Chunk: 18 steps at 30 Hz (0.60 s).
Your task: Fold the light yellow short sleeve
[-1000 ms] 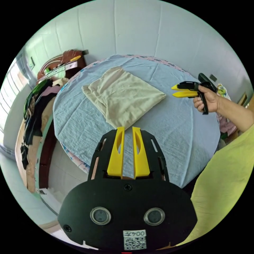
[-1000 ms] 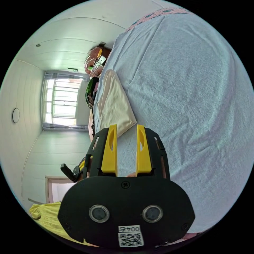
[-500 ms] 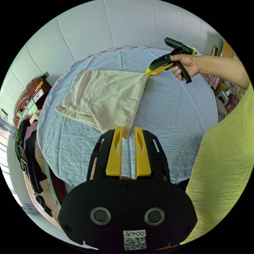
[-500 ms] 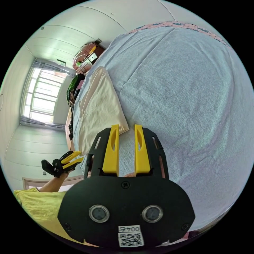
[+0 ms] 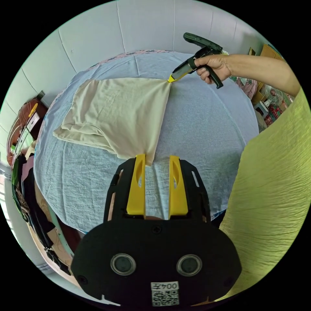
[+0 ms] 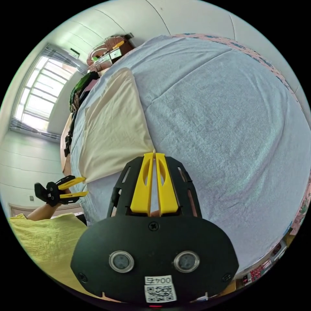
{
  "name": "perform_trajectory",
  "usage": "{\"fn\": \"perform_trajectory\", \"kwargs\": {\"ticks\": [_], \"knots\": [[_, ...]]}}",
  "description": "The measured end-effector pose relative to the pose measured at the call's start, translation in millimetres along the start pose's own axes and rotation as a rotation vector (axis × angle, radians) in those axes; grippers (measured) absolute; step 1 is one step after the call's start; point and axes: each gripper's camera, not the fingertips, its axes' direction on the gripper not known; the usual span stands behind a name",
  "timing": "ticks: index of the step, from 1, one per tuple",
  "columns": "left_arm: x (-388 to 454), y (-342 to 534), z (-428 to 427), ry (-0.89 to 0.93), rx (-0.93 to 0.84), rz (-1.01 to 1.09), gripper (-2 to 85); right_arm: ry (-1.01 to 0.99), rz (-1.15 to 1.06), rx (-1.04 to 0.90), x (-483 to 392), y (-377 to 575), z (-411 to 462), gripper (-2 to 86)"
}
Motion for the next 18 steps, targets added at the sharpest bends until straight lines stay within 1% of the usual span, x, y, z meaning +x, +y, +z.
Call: {"fn": "perform_trajectory", "kwargs": {"ticks": [2,4,6,8,10,11,12,15,17,18], "knots": [[-6.1,-3.1,6.8,0.022,0.004,-0.001,11.9,-0.031,0.047,-0.006,-3.6,1.6,1.0,2.2],[-11.2,-6.2,10.0,0.039,0.007,-0.004,12.3,0.004,0.060,0.031,-10.8,5.6,-8.6,2.8],[-18.3,-8.8,8.3,0.050,0.035,-0.023,12.1,0.050,0.034,0.076,-23.3,10.3,-19.7,4.0],[-30.9,-12.6,-4.1,0.038,0.143,-0.076,11.4,0.082,-0.018,0.095,-46.3,12.3,-23.5,6.3],[-40.7,-20.2,-7.9,0.031,0.205,-0.081,10.8,0.102,-0.075,0.095,-68.7,11.6,-18.1,6.6],[-47.5,-29.1,-2.6,0.014,0.208,-0.061,10.6,0.120,-0.104,0.081,-83.7,9.7,-10.0,6.5],[-51.2,-34.2,2.4,0.004,0.199,-0.047,10.6,0.133,-0.116,0.075,-90.5,8.6,-5.1,6.5],[-73.2,-57.4,40.2,-0.003,0.090,-0.018,10.9,0.180,-0.133,0.028,-113.5,2.1,21.9,6.0],[-89.5,-61.9,78.1,0.032,-0.022,-0.021,11.7,0.230,-0.124,-0.047,-119.7,-0.8,45.3,5.8],[-92.9,-60.9,83.4,0.045,-0.018,-0.025,11.8,0.246,-0.129,-0.073,-120.8,-0.7,51.5,5.8]]}}
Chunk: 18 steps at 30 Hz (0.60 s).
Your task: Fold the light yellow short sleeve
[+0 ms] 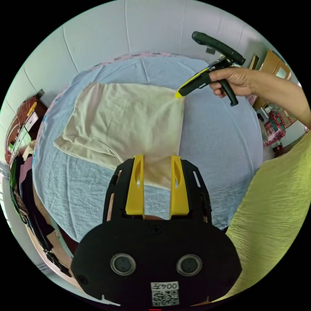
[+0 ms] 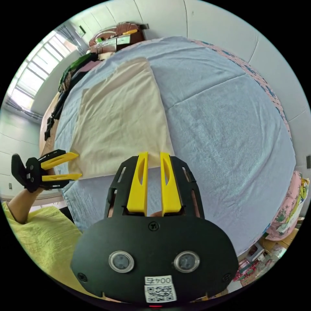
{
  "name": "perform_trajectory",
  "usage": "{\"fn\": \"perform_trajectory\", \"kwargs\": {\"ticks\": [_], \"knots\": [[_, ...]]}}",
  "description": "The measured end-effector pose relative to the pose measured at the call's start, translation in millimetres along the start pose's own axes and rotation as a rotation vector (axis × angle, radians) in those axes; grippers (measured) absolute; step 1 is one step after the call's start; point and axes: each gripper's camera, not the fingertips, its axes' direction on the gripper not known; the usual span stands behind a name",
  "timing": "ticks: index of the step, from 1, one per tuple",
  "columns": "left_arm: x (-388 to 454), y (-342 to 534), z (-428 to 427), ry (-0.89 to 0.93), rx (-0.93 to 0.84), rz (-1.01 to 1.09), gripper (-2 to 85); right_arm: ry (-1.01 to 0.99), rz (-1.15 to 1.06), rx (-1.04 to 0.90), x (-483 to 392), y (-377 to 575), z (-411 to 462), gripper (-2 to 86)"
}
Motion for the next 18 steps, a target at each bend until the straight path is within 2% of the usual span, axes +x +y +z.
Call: {"fn": "perform_trajectory", "kwargs": {"ticks": [3,5,8,11,18], "knots": [[-19.2,1.4,-0.8,0.034,0.089,-0.047,11.7,0.007,0.003,0.002,-10.0,-0.7,-4.2,5.9],[-44.7,1.5,-7.9,0.036,0.212,-0.111,11.0,-0.020,-0.012,0.094,-19.1,-2.5,-22.4,6.2],[-92.7,-13.9,-3.6,0.002,0.288,-0.201,10.4,-0.085,-0.009,0.142,-24.3,-21.9,-38.8,6.5],[-143.7,-45.2,10.4,-0.027,0.317,-0.232,10.2,-0.138,-0.013,0.166,-31.6,-55.8,-47.3,6.6],[-247.8,-156.6,58.1,-0.049,0.340,-0.176,9.8,-0.068,-0.058,0.105,-62.4,-106.2,-25.9,6.5]]}}
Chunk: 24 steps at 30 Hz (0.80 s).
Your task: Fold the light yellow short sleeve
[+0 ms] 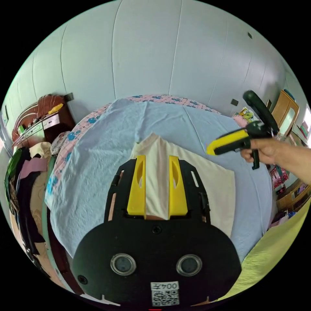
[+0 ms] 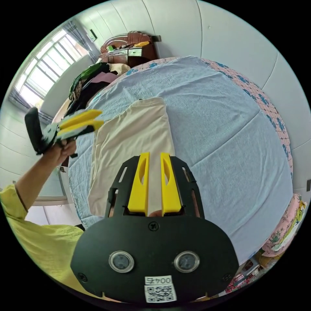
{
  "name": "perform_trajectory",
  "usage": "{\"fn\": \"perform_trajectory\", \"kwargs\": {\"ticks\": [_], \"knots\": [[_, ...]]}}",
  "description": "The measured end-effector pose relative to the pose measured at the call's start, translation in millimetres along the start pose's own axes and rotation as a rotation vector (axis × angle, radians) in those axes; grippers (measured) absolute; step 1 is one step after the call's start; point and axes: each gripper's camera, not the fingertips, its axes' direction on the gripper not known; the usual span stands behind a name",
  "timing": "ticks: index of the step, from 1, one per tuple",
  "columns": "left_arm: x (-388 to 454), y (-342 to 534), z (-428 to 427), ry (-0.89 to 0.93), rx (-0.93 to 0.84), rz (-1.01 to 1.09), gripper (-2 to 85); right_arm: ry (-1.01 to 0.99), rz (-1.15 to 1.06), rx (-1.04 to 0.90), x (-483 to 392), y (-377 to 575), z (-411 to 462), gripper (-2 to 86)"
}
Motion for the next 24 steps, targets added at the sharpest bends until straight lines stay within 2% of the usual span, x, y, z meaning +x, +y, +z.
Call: {"fn": "perform_trajectory", "kwargs": {"ticks": [6,8,14,24], "knots": [[-62.6,-101.2,116.7,0.193,-0.165,-0.112,9.3,0.082,0.049,0.012,-25.5,63.4,14.3,6.7],[-67.0,-131.6,168.0,0.238,-0.298,-0.110,9.1,0.129,0.090,-0.019,-22.4,89.9,19.8,7.2],[-51.0,-165.4,259.0,0.098,-0.525,-0.002,8.7,0.170,0.167,-0.017,-13.5,120.8,29.3,7.4],[-65.5,-167.3,338.2,0.142,-0.556,-0.082,3.1,0.195,0.087,-0.062,-28.5,127.5,58.5,8.3]]}}
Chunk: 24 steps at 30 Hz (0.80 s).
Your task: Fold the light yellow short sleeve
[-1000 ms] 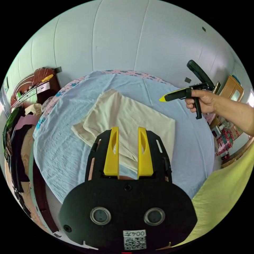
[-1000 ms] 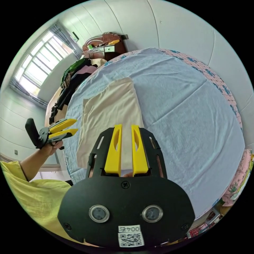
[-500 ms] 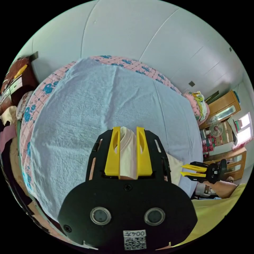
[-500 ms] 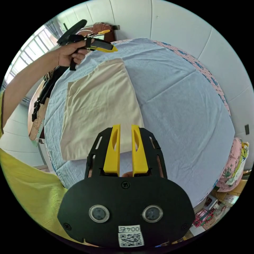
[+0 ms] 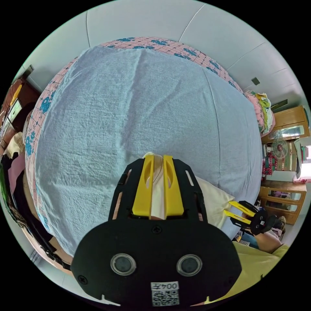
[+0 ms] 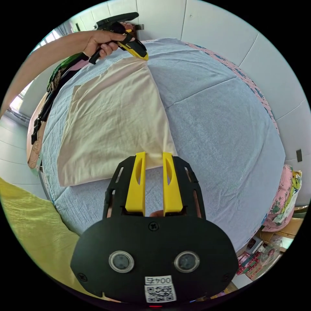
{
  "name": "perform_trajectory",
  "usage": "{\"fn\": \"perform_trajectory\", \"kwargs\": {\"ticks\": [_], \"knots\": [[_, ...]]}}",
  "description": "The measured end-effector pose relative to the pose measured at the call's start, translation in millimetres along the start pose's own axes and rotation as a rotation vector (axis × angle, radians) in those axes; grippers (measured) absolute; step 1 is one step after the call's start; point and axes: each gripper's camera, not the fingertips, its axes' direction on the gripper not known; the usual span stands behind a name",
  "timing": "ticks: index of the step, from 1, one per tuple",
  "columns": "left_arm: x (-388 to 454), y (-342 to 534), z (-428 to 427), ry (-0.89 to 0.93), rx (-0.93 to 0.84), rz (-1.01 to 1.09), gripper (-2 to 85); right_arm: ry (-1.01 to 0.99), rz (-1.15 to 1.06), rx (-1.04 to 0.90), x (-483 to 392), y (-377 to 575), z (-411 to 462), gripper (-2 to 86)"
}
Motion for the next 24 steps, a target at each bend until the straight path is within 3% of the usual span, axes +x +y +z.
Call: {"fn": "perform_trajectory", "kwargs": {"ticks": [8,15,18,24], "knots": [[-29.4,-10.1,46.0,-0.070,0.047,-0.032,0.9,-0.036,0.002,0.041,6.2,13.7,3.7,7.1],[-47.7,-1.7,46.6,-0.002,0.158,0.001,1.5,-0.056,0.000,0.045,11.9,20.0,4.9,7.4],[-73.9,15.1,21.3,0.020,0.240,-0.023,2.2,-0.090,0.004,0.040,16.6,20.9,4.3,9.1],[-95.5,73.4,32.6,0.034,0.217,0.052,5.4,-0.154,0.079,0.128,29.4,33.3,-16.6,12.7]]}}
